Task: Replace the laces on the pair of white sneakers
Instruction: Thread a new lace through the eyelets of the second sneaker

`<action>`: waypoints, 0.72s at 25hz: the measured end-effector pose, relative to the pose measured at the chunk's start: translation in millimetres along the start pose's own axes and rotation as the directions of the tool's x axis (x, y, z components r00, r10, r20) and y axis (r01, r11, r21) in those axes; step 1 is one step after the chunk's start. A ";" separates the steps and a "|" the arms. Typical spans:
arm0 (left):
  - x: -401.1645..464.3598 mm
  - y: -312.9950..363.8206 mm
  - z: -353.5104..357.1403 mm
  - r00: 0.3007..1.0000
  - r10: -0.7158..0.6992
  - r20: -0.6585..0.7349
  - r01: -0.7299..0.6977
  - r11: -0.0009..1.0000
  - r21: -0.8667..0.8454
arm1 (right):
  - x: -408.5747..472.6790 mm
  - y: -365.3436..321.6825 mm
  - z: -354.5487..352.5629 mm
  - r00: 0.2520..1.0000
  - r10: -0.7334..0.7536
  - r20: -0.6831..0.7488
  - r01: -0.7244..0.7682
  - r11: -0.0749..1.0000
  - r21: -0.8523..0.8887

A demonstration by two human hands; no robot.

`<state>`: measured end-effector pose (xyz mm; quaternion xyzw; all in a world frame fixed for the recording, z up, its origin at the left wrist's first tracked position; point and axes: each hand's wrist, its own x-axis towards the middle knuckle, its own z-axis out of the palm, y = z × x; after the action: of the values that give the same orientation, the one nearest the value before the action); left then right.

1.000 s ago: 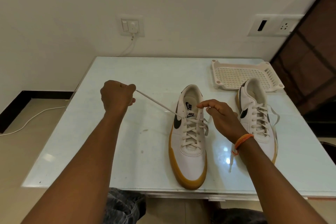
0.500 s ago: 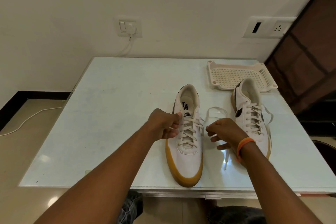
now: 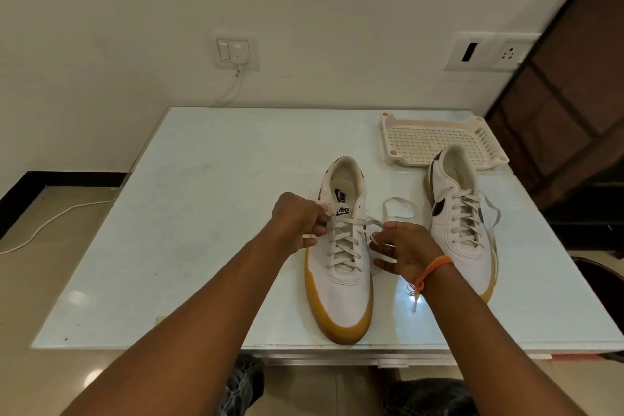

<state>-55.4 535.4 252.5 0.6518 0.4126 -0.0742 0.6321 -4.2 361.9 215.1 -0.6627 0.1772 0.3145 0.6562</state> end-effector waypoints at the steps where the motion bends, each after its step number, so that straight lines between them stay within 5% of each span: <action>1: -1.2 1.4 -2.3 1.000 -0.002 0.008 0.003 1.000 -0.015 | -0.9 -0.1 -1.1 1.000 -0.012 -0.011 0.013 0.999 0.053; 6: -1.8 10.5 -19.6 0.997 0.059 -0.059 -0.068 0.985 -0.156 | -12.9 -3.8 -1.6 0.971 -0.224 -0.079 0.228 0.972 0.054; 12: 7.1 20.2 -51.9 0.973 0.104 -0.206 -0.165 0.939 -0.303 | -16.5 -4.9 3.9 0.968 -0.250 -0.026 0.250 0.968 -0.026; 18: 25.2 24.1 -63.5 0.946 0.140 -0.293 -0.245 0.900 -0.361 | -9.4 -3.8 17.5 0.865 -0.501 0.015 0.465 0.792 -0.395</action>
<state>-50.9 606.2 267.3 0.5538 0.4313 0.1594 0.6942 -11.9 377.7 225.1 -0.8153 -0.0339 0.1343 0.5623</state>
